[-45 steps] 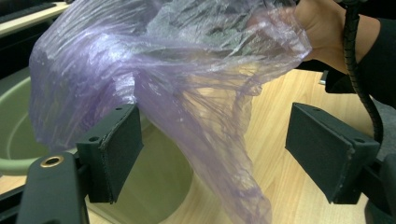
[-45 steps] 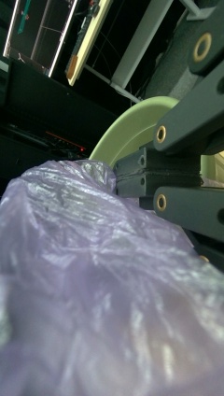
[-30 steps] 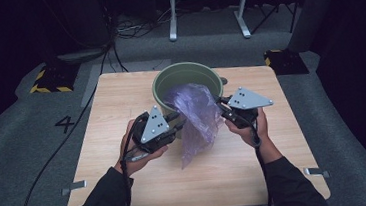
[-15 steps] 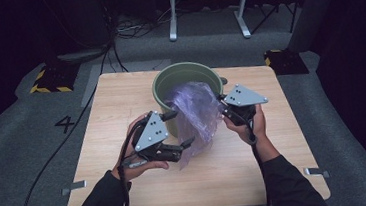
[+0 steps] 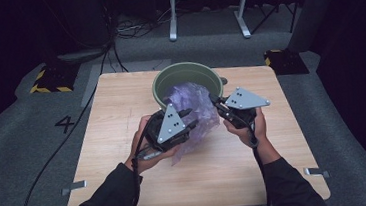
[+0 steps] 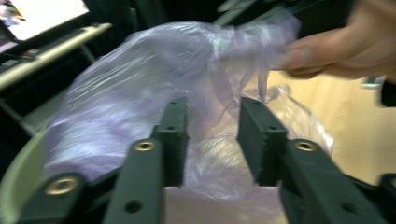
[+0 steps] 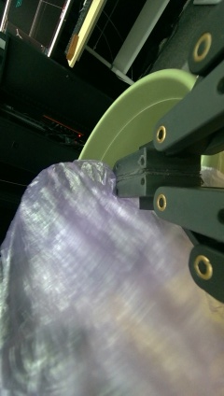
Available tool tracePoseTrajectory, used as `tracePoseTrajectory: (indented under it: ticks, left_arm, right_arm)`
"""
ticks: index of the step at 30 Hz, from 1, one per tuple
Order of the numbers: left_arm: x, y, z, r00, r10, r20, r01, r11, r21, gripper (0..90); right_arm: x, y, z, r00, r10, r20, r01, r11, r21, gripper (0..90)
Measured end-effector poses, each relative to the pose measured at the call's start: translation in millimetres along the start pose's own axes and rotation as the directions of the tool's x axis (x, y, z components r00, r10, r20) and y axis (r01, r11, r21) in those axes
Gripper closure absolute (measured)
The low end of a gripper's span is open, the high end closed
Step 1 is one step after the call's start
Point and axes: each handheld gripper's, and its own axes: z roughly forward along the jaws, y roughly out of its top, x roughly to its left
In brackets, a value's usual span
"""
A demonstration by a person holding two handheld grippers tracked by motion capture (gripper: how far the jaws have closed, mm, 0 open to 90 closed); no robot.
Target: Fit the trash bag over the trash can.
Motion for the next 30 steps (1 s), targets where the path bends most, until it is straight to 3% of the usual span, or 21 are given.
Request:
tracePoseTrajectory:
  ticks: [5, 10, 13, 15, 16, 17, 19, 22, 26, 30]
  left_arm:
    - [17.5, -6.9, -5.3, 0.9996, -0.026, 0.006, 0.027, 0.9995, -0.020, 89.6]
    - [28.6, -10.5, -2.5, 0.9995, -0.032, -0.005, 0.032, 0.9995, -0.004, 89.8]
    - [36.4, -13.2, -0.7, 0.9986, -0.054, -0.004, 0.054, 0.9986, -0.003, 89.9]
    - [40.6, -15.5, -0.6, 0.9959, -0.089, 0.016, 0.089, 0.9959, -0.015, 89.8]
    - [40.4, -16.5, -0.7, 0.9931, -0.116, 0.020, 0.116, 0.9930, -0.023, 87.7]
    - [39.0, -17.2, -0.9, 0.9909, -0.132, 0.026, 0.133, 0.9907, -0.030, 75.3]
    - [33.8, -19.5, -2.5, 0.9851, -0.151, 0.082, 0.155, 0.9872, -0.037, 52.5]
    - [22.1, -25.0, -6.4, 0.9770, -0.194, 0.090, 0.200, 0.9772, -0.071, 27.6]
    - [3.7, -32.3, -2.6, 0.9763, -0.195, 0.094, 0.201, 0.9782, -0.054, 17.8]
    - [-14.8, -33.6, 4.7, 0.9833, -0.166, 0.075, 0.169, 0.9846, -0.042, 15.4]
  right_arm:
    - [-6.2, -3.4, -0.7, 0.9998, 0.018, 0.004, -0.018, 1.000, 0.011, 90.0]
    - [-11.2, -5.8, 2.8, 0.9993, 0.035, 0.012, -0.035, 0.999, 0.018, 88.7]
    - [-12.5, -6.4, 3.3, 0.9991, 0.040, 0.011, -0.040, 0.999, 0.021, 86.9]
    - [-13.5, -7.0, 2.4, 0.9990, 0.045, 0.004, -0.045, 0.999, 0.021, 89.7]
    - [-13.6, -7.1, 1.8, 0.9991, 0.043, 0.001, -0.043, 0.999, 0.019, 90.0]
    - [-13.5, -7.0, 1.4, 0.9993, 0.038, 0.006, -0.038, 0.999, 0.021, 90.0]
    - [-13.1, -6.3, 1.0, 0.9995, 0.029, 0.011, -0.029, 0.999, 0.024, 90.0]
    - [-12.8, -5.6, 1.0, 0.9992, 0.025, 0.033, -0.026, 0.999, 0.034, 90.0]
    - [-14.3, -5.2, 1.6, 0.9972, 0.049, 0.057, -0.052, 0.998, 0.039, 90.0]
    - [-12.6, -3.6, 2.2, 0.9969, 0.048, 0.062, -0.051, 0.998, 0.045, 90.0]
